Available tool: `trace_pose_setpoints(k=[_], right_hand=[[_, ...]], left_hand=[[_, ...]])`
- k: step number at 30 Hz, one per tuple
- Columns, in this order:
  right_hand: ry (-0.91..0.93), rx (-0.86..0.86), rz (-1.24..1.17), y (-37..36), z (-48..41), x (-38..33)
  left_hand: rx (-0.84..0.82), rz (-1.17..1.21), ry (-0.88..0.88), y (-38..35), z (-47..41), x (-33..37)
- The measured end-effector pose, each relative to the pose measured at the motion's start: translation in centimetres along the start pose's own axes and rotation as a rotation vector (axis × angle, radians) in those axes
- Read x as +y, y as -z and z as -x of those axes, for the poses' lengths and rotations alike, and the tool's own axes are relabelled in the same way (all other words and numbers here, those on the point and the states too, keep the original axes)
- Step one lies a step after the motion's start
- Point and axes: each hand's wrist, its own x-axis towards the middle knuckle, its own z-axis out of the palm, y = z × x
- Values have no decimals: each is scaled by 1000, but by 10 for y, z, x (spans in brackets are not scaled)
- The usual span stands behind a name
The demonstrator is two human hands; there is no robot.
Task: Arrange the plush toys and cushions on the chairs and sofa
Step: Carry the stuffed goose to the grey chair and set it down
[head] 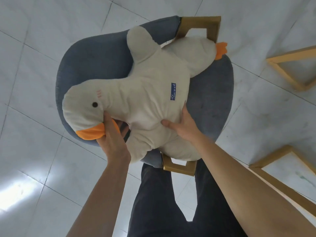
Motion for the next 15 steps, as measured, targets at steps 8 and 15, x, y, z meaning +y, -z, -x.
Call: trace_pose_setpoints(k=[8, 15], right_hand=[[-44, 7, 211, 11, -20, 2], [109, 39, 614, -6, 17, 26]], left_hand=[[-352, -435, 350, 26, 17, -7], [-674, -1007, -861, -39, 16, -9]])
